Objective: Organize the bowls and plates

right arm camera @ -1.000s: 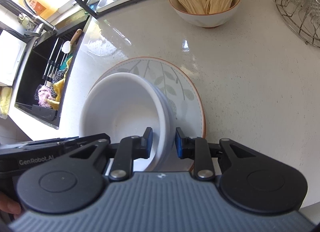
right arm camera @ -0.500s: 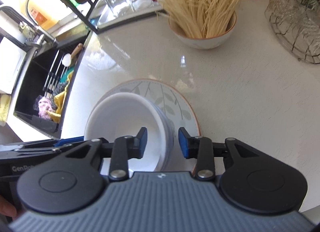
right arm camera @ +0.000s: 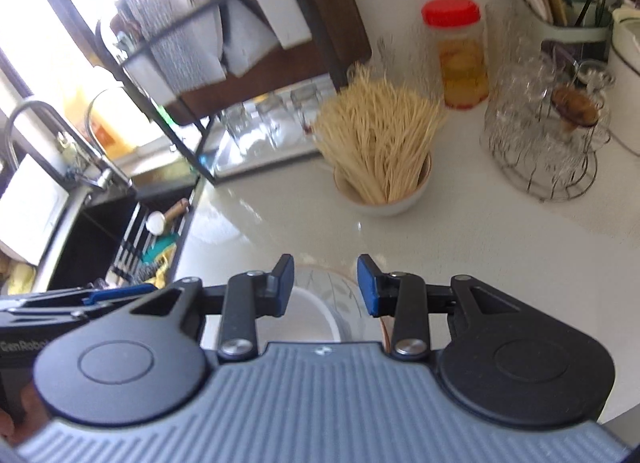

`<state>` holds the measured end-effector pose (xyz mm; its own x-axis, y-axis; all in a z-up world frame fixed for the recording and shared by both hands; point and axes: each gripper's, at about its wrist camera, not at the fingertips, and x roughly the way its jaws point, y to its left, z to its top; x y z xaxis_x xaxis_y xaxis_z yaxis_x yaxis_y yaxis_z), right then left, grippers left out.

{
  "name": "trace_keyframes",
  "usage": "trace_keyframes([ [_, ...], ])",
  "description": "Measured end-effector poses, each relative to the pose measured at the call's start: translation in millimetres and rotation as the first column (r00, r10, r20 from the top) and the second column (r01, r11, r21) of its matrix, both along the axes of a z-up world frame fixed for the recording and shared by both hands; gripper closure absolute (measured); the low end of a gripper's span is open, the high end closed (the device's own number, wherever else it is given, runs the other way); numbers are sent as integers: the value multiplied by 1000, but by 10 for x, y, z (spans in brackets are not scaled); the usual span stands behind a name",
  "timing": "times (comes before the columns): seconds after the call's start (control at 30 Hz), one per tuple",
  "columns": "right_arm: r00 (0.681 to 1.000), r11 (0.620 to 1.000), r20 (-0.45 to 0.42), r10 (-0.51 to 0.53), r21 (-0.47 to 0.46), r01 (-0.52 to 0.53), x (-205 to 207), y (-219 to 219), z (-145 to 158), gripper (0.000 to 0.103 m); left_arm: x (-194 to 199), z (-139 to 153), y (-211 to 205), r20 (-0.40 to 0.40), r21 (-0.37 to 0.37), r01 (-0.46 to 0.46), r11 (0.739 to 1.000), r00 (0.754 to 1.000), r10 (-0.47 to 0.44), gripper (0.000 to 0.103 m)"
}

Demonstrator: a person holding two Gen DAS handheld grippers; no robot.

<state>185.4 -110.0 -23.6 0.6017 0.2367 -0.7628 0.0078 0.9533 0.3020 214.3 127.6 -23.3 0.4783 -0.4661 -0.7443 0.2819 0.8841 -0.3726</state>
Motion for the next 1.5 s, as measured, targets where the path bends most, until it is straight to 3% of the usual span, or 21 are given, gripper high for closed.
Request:
trace_keyframes([
  [0.4, 990, 1000, 143, 15, -9, -14, -328, -177, 566, 65, -297, 414, -158, 94, 6, -55, 998, 994, 55, 39],
  [1.03, 978, 993, 174, 117, -26, -114, -759, -582, 619, 65, -925, 549, -595, 113, 29, -176, 984, 979, 172, 38],
  [1.17, 969, 988, 199, 148, -71, -137, -883, -570, 611, 65, -1037, 574, -606, 111, 39, -192, 981, 976, 186, 38],
  [1.33, 964, 983, 199, 175, -84, -162, -1002, -551, 587, 65, -1181, 525, -615, 103, 69, -207, 976, 975, 199, 16],
  [1.43, 967, 982, 180, 180, -83, -168, -1042, -568, 569, 65, -1248, 478, -605, 79, 75, -219, 973, 974, 213, 10],
  [1.47, 968, 982, 174, 181, -88, -167, -1050, -573, 566, 63, -1267, 460, -603, 72, 79, -225, 971, 973, 219, 9],
  [1.5, 970, 982, 168, 177, -95, -163, -1064, -580, 562, 52, -1288, 444, -601, 67, 83, -230, 970, 972, 225, 8],
])
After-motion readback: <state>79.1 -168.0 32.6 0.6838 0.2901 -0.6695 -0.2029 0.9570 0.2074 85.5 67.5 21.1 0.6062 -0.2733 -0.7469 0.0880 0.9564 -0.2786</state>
